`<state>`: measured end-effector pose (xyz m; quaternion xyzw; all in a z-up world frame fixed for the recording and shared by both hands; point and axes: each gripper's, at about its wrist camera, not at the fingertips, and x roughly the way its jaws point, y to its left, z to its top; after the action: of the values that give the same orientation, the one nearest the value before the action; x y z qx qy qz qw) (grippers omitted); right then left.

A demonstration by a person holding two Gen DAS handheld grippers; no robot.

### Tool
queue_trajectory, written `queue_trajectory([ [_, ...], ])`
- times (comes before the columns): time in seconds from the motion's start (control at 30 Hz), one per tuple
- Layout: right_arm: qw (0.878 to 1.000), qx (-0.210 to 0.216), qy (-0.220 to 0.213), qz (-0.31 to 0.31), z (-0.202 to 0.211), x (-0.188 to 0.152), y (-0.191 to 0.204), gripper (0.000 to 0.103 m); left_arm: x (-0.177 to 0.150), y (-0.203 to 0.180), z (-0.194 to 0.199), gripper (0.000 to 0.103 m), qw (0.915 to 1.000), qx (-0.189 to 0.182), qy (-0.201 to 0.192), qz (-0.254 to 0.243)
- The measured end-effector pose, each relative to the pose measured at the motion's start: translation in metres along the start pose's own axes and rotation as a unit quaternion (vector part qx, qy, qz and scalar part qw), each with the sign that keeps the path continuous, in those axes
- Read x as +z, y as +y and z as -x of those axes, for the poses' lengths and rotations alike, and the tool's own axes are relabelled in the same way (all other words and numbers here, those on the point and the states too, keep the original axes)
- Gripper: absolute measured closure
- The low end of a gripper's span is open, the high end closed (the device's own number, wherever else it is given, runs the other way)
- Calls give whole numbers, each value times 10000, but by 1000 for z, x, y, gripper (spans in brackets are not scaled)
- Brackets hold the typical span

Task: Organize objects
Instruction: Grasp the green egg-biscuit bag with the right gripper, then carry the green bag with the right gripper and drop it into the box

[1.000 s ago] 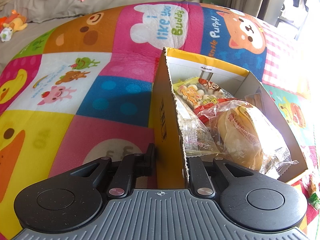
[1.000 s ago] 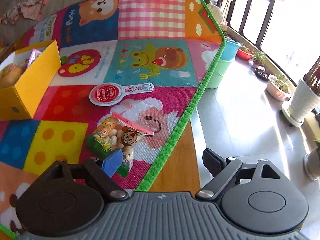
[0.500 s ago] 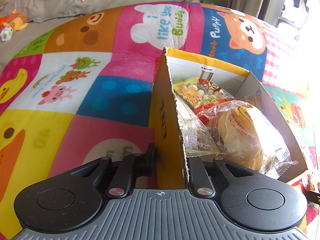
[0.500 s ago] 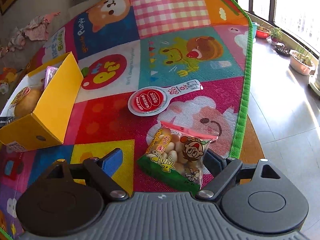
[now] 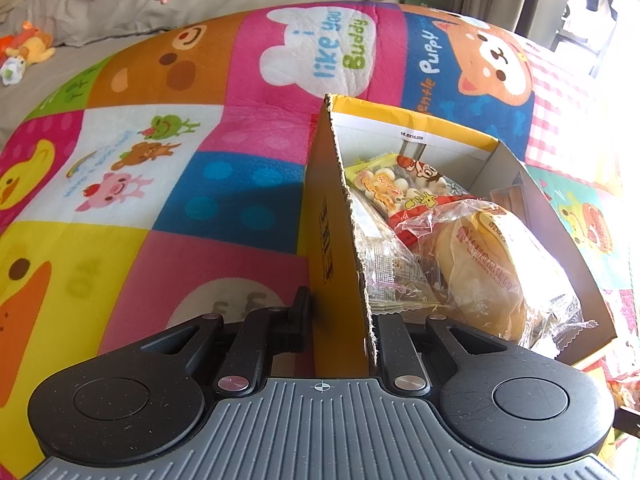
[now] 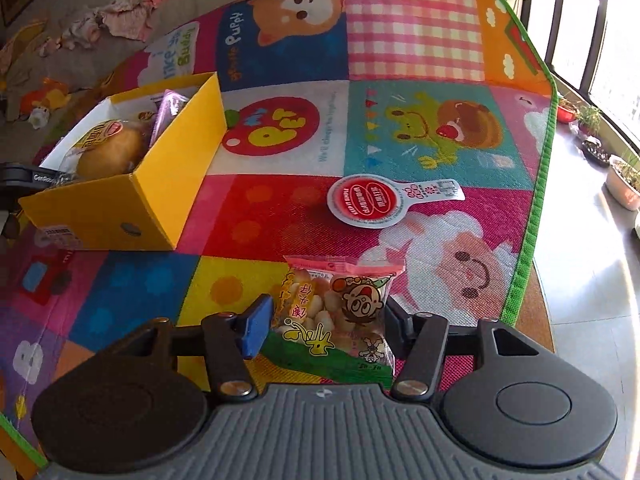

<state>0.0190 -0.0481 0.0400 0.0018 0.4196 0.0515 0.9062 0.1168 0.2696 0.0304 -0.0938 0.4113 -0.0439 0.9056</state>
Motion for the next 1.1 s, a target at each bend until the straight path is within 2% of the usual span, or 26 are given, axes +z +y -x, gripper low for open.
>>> queue_trajectory([
  [0.27, 9966, 519, -324, 551, 40, 10, 37, 46, 0, -1, 0, 87, 10000, 3, -3, -23],
  [0.43, 9930, 917, -336, 659, 54, 22, 53, 46, 0, 0, 0, 87, 10000, 4, -3, -25],
  [0.5, 9912, 1066, -456, 633, 63, 37, 58, 46, 0, 0, 0, 87, 10000, 3, -4, -22],
  [0.7, 9795, 1347, -1332, 679, 99, 107, 78, 46, 0, 0, 0, 87, 10000, -2, -9, -22],
  [0.8, 9730, 1450, -1669, 660, 103, 137, 91, 46, 0, 0, 0, 87, 10000, -9, -6, -27],
  [0.87, 9692, 1376, -1928, 674, 98, 155, 106, 46, 0, 0, 0, 87, 10000, -13, -5, -31],
  [0.97, 9629, 1467, -2159, 681, 83, 179, 125, 45, 0, 0, 0, 87, 10000, -21, -4, -30],
  [1.0, 9619, 1452, -2201, 723, 76, 186, 132, 42, 0, 0, 0, 87, 10000, -28, 0, -37],
  [1.1, 9680, 1488, -1905, 670, 51, 203, 145, 41, 0, 0, 0, 87, 10000, -54, 2, -54],
])
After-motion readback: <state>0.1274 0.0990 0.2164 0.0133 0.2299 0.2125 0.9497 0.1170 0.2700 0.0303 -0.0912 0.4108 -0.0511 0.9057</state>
